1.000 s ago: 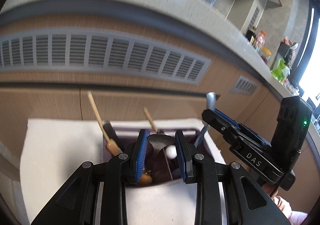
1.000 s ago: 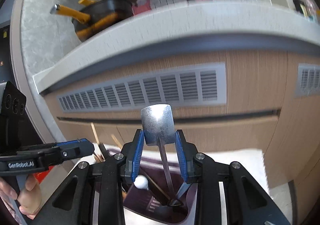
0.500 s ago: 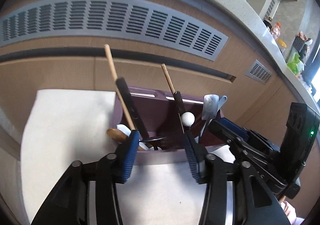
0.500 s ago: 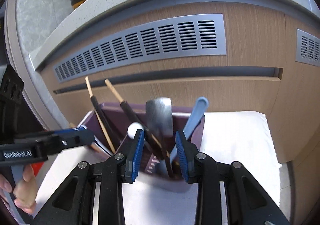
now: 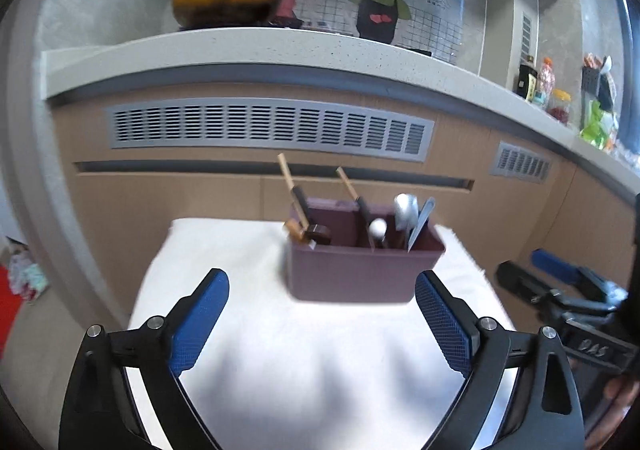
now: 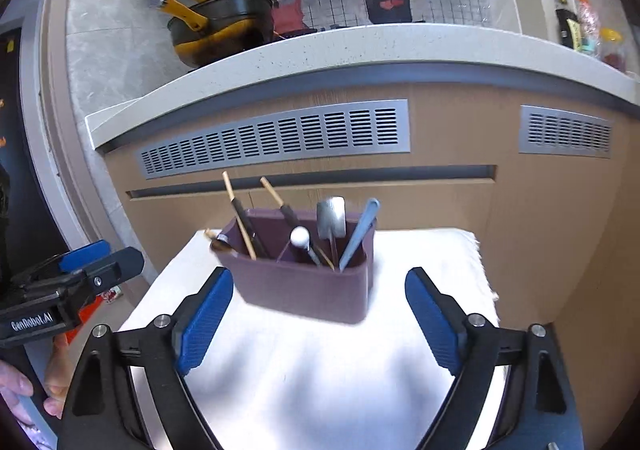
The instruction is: Organize utensils
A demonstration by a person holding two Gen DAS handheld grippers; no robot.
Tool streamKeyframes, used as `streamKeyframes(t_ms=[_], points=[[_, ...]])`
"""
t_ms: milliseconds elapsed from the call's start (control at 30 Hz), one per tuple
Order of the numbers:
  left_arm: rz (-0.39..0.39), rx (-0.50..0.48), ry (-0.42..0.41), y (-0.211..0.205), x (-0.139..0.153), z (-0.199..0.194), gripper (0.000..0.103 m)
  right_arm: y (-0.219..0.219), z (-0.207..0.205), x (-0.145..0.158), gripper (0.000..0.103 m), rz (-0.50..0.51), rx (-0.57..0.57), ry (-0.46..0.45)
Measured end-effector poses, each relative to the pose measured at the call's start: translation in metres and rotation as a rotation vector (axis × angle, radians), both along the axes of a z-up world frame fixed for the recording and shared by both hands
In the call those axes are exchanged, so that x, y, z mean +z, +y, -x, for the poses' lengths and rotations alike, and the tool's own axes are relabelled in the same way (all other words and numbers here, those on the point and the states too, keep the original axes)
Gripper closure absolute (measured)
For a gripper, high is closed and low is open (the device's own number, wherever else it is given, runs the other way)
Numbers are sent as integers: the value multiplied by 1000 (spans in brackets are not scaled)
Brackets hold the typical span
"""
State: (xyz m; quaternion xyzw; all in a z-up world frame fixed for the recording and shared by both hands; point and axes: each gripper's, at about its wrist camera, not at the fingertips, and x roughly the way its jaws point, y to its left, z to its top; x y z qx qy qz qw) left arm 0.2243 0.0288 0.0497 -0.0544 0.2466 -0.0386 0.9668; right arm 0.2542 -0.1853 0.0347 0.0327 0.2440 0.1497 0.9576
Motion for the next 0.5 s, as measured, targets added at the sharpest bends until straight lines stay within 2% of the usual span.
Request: streamKeyframes(t_ms=[167, 233, 333, 500], points=[[-97, 65, -23, -9, -21, 49, 4, -4, 49, -12, 7, 61, -48, 9], [-108, 62, -22, -12, -27, 65, 2, -4, 68, -19, 3, 92, -72, 11], [-123, 75, -40, -18, -34, 91, 0, -6, 91, -31, 3, 125, -93, 35], [-130, 76, -28, -29, -42, 114, 0, -17, 120, -45, 3, 106, -164, 55]])
